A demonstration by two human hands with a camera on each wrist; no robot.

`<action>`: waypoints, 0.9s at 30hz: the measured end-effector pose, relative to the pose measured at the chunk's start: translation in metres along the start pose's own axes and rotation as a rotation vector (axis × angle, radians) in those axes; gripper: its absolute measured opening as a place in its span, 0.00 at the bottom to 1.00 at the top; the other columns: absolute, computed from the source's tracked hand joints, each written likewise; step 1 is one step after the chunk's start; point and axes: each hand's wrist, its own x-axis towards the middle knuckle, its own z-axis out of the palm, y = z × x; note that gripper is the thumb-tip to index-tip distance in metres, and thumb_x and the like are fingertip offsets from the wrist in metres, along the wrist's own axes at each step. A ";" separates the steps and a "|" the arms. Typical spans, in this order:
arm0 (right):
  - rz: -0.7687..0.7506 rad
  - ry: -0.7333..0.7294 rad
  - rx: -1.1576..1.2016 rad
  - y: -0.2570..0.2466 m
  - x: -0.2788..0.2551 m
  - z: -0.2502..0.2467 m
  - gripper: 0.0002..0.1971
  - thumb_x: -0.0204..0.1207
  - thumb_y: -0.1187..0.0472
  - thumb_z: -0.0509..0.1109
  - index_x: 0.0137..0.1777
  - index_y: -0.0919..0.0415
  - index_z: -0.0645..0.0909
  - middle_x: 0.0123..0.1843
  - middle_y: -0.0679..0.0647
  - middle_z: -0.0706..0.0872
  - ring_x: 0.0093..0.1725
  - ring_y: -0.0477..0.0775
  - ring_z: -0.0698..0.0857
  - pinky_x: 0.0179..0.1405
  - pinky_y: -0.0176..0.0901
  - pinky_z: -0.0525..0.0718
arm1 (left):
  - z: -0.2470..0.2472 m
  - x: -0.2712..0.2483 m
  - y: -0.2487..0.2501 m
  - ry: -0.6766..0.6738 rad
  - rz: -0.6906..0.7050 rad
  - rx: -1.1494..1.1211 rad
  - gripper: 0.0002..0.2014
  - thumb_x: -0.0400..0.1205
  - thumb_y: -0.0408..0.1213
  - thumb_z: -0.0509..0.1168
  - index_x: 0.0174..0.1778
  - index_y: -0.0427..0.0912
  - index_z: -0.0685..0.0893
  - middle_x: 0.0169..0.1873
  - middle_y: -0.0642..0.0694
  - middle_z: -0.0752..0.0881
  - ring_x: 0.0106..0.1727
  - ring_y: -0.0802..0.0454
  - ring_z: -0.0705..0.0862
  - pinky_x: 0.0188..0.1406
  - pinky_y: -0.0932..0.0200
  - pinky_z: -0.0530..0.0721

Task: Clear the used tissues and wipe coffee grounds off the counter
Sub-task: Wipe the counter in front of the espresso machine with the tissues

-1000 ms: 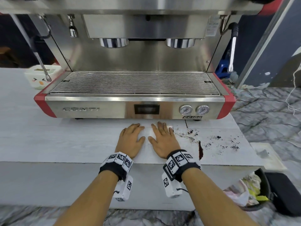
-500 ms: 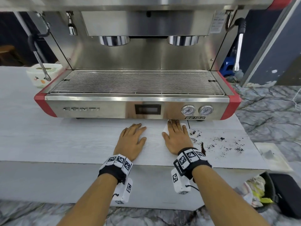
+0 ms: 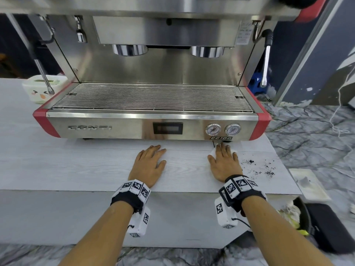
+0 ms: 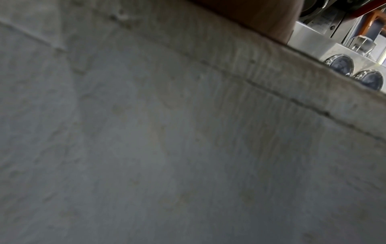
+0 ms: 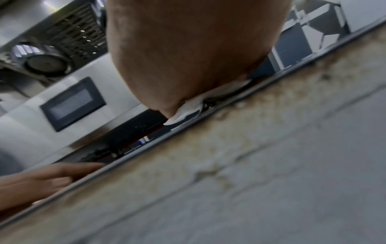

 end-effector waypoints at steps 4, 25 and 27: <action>-0.087 0.046 0.003 -0.017 -0.016 -0.004 0.32 0.86 0.47 0.43 0.85 0.62 0.42 0.87 0.58 0.42 0.86 0.56 0.41 0.84 0.55 0.41 | -0.001 0.000 0.001 -0.001 -0.007 0.004 0.28 0.80 0.53 0.45 0.77 0.54 0.66 0.80 0.53 0.64 0.81 0.54 0.58 0.81 0.54 0.49; -0.294 0.032 -0.058 -0.022 -0.050 0.030 0.46 0.68 0.38 0.21 0.85 0.61 0.41 0.87 0.55 0.40 0.86 0.54 0.39 0.83 0.51 0.35 | 0.005 0.000 0.001 0.015 -0.023 -0.003 0.28 0.80 0.53 0.46 0.77 0.53 0.67 0.80 0.52 0.65 0.82 0.53 0.58 0.82 0.52 0.51; -0.269 0.032 -0.066 -0.008 -0.051 0.027 0.46 0.67 0.38 0.21 0.85 0.61 0.41 0.87 0.55 0.40 0.86 0.53 0.39 0.83 0.51 0.36 | 0.005 0.000 0.000 0.019 -0.022 -0.001 0.27 0.80 0.53 0.46 0.77 0.53 0.67 0.80 0.52 0.65 0.82 0.53 0.58 0.82 0.51 0.52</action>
